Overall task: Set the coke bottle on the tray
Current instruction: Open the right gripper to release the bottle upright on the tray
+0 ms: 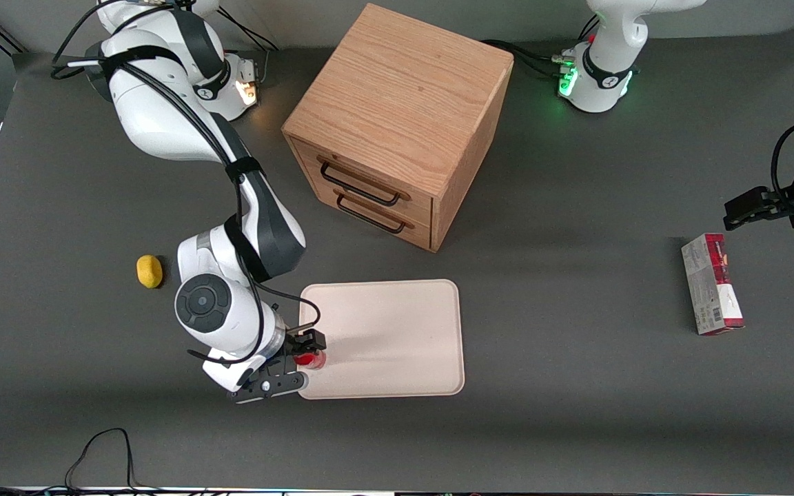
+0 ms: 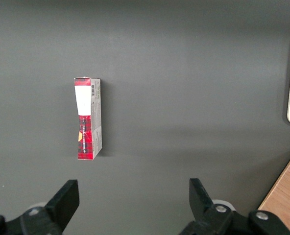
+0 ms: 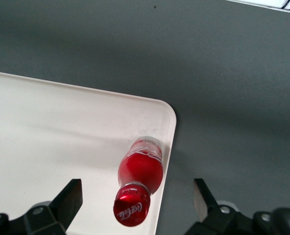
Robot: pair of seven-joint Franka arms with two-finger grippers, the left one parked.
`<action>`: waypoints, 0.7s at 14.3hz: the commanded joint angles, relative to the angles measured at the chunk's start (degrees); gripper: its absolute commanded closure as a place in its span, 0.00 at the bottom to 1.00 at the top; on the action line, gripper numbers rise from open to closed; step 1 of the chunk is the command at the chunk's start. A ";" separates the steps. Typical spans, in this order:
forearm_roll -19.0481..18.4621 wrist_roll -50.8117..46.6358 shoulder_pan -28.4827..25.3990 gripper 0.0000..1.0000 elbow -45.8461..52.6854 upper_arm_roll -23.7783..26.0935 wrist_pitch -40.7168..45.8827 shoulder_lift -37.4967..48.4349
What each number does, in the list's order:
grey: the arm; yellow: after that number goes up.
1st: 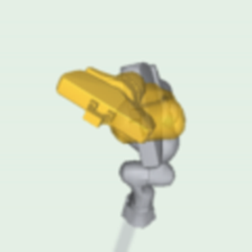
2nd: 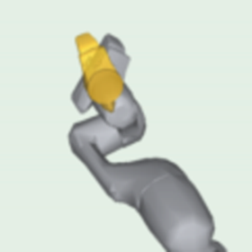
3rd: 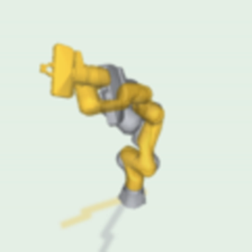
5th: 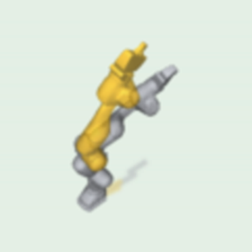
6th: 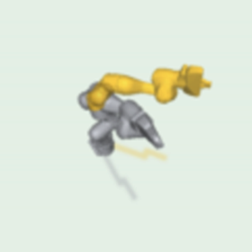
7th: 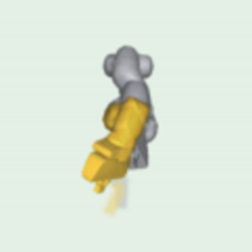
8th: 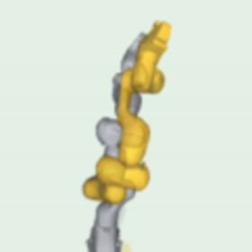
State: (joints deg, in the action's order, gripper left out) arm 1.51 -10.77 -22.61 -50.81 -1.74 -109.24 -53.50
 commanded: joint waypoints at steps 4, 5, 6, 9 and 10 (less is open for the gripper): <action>-1.07 -0.84 0.20 0.00 0.71 -0.10 0.87 0.85; -1.07 -0.84 0.37 0.00 0.62 -0.10 1.14 1.20; -1.07 -0.75 0.81 0.00 0.45 -0.10 2.36 1.38; -0.98 4.94 2.48 0.00 -0.08 -0.19 8.49 4.80; -0.98 5.57 3.36 0.00 -1.74 -0.19 11.22 7.07</action>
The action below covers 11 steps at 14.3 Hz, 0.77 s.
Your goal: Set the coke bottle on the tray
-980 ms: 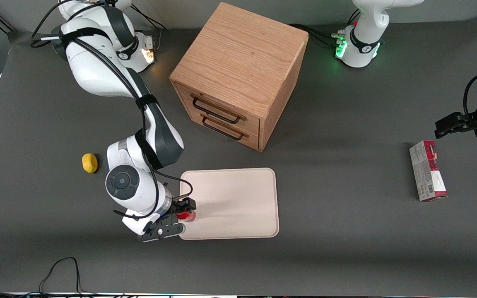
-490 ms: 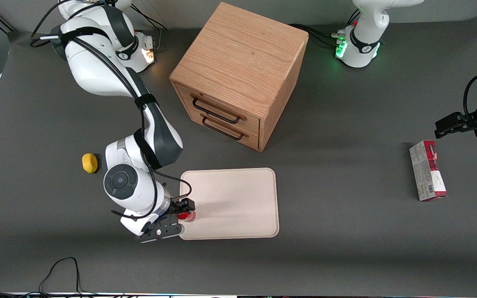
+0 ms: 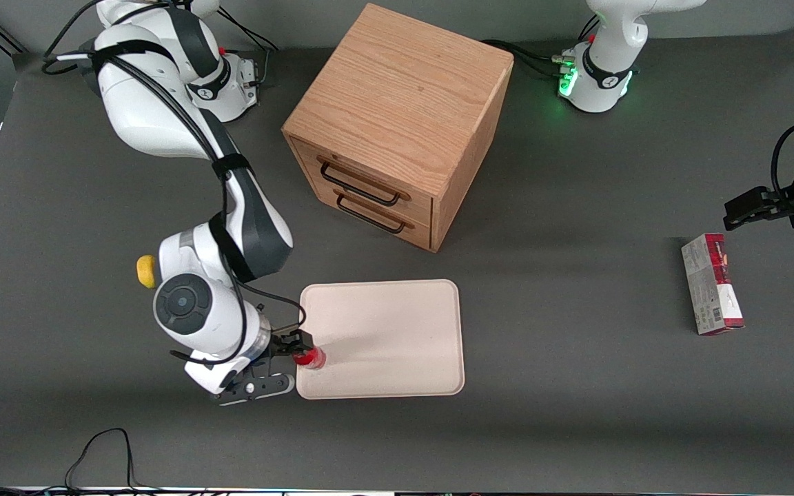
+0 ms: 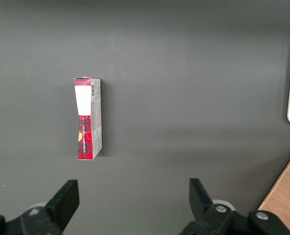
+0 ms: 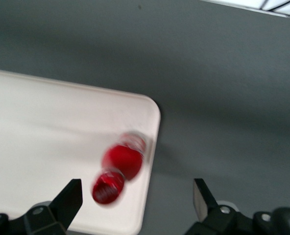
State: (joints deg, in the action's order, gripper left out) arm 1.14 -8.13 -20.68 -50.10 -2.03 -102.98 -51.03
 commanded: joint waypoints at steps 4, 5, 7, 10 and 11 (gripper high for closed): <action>-0.26 8.82 4.94 0.00 -27.25 0.01 0.53 23.11; -0.26 9.62 5.56 0.00 -35.25 -0.07 -2.81 28.82; -0.26 10.32 6.01 0.00 -48.28 -1.56 -7.66 38.24; 0.00 13.23 5.83 0.00 -55.96 -5.17 -8.11 45.91; 0.01 13.23 5.83 0.00 -56.85 -5.35 -7.59 47.15</action>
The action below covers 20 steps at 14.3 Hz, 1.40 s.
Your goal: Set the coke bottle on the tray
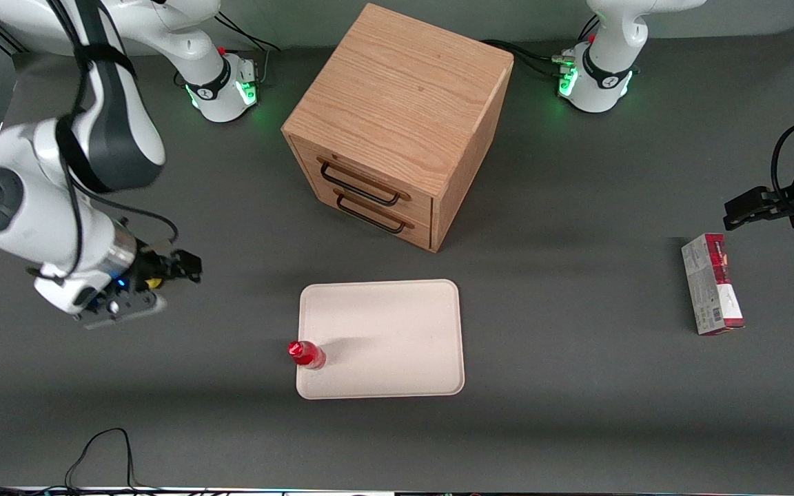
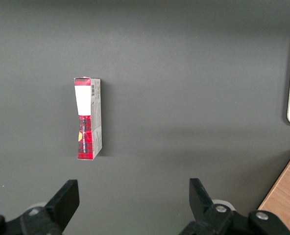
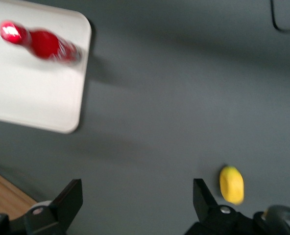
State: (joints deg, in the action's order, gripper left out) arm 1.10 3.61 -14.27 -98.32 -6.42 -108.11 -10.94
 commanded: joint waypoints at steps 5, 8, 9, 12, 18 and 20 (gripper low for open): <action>0.04 1.31 -0.50 0.00 -4.80 -2.02 0.96 7.16; -0.13 1.40 -0.15 0.00 3.29 -2.29 5.10 4.53; 0.04 1.40 -0.06 0.00 4.09 -2.37 5.27 3.74; -0.04 0.44 0.47 0.00 4.37 -2.37 5.10 3.55; 0.22 0.43 1.79 0.00 4.45 -3.60 8.87 3.55; 0.40 0.96 3.62 0.00 4.45 -2.47 9.23 3.55</action>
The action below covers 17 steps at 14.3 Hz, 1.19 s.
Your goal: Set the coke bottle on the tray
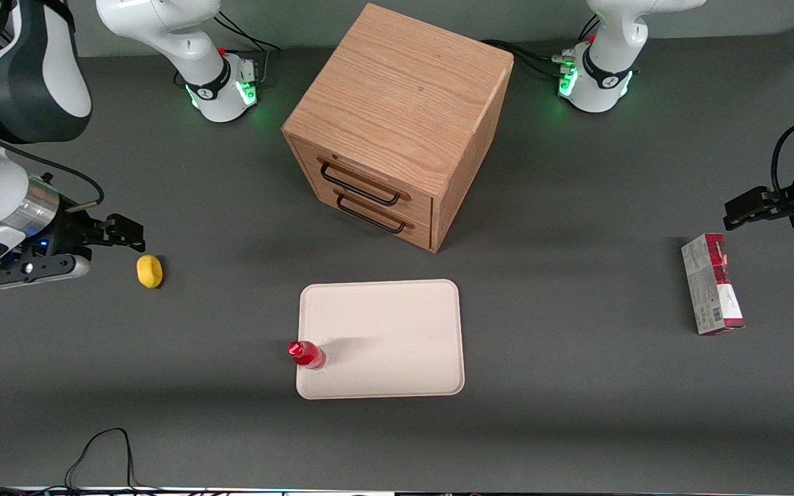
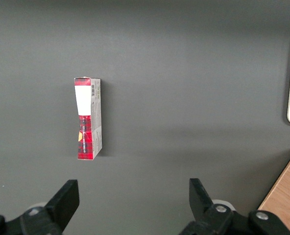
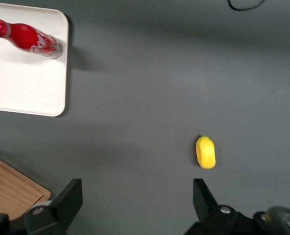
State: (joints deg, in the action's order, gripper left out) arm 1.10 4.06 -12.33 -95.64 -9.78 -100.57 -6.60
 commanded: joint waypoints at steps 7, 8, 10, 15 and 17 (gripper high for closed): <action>0.39 2.71 5.30 0.00 4.22 8.99 5.91 -0.69; 0.57 2.62 5.04 0.00 4.93 8.56 6.09 -0.69; 0.92 1.92 4.51 0.00 6.78 8.99 7.58 -0.60; 1.01 1.39 4.68 0.00 9.86 8.82 10.84 -1.48; 0.92 1.39 4.86 0.00 9.77 8.64 10.92 -1.48</action>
